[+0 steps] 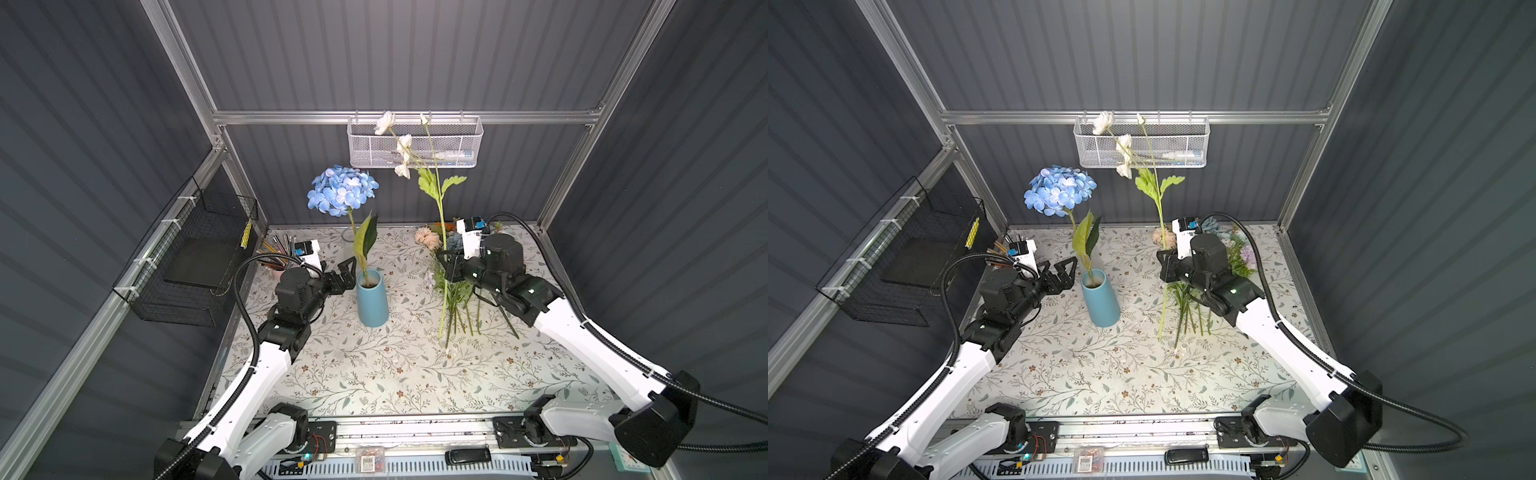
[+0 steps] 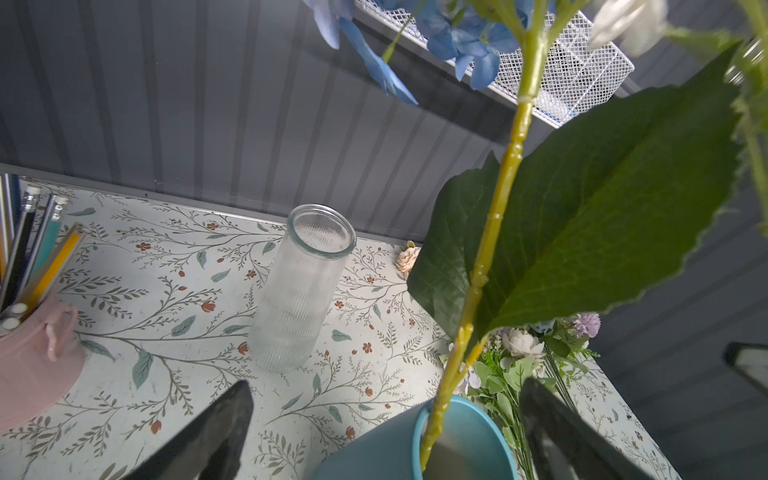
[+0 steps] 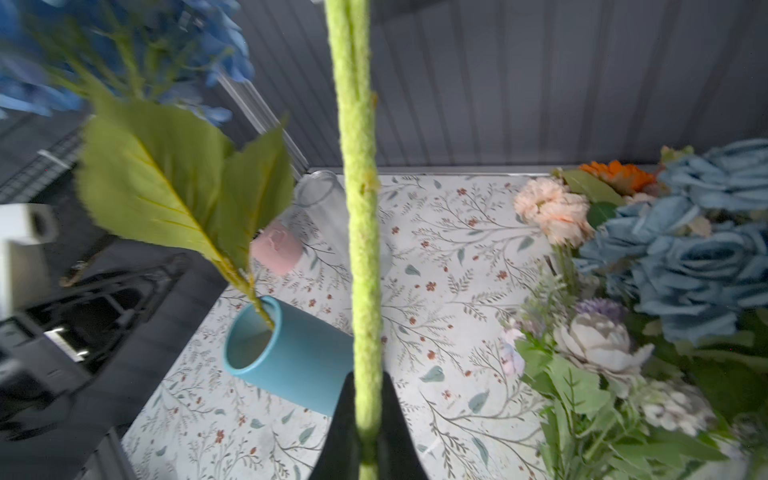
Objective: Arrange the flowers into the vase
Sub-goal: 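Lift the white poppy stem out of the pile with the right gripper, then carry the white poppy over the teal vase with the right gripper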
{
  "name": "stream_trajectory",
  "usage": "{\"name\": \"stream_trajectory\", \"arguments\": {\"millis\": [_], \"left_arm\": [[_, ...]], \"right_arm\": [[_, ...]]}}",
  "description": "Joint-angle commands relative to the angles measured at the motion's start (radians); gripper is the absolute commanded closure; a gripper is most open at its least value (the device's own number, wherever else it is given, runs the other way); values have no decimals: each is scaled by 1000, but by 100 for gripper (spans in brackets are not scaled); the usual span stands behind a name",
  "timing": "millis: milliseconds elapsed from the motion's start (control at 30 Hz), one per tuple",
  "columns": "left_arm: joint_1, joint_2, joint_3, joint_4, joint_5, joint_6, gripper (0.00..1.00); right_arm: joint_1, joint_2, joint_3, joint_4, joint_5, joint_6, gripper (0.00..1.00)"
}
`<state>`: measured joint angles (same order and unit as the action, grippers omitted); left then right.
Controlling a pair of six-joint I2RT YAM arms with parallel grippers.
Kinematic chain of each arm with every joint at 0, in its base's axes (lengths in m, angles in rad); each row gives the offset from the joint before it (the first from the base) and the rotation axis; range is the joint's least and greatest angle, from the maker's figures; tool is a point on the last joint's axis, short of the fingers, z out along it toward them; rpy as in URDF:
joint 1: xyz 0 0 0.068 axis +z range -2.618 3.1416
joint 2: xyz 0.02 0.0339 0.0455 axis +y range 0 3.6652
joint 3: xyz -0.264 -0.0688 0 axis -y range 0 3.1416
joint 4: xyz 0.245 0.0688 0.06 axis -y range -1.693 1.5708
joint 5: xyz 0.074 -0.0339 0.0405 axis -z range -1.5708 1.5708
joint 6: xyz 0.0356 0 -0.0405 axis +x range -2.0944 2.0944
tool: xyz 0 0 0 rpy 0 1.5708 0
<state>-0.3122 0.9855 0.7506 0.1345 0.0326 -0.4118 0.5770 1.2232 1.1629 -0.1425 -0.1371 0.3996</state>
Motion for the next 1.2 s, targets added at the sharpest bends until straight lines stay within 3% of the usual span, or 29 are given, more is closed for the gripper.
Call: {"name": "stream_trajectory", "arguments": {"millis": [0,167,433,667,1167], "left_arm": [[17,-8,0,10,7,0,0],[59,17,-26,49,53,-42,0],[168,56,-70,131,182,-148,0],[171,48,-93,123,186,-134,0],[176,59,-94,118,182,-110,0]], "right_arm": [[11,-55,-21,126,-130,-18,100],[21,-97,-102,328,-266,14,100],[56,-110,-172,682,-279,6,100],[100,65,-89,891,-311,-42,100],[141,312,196,973,-370,-113,100]]}}
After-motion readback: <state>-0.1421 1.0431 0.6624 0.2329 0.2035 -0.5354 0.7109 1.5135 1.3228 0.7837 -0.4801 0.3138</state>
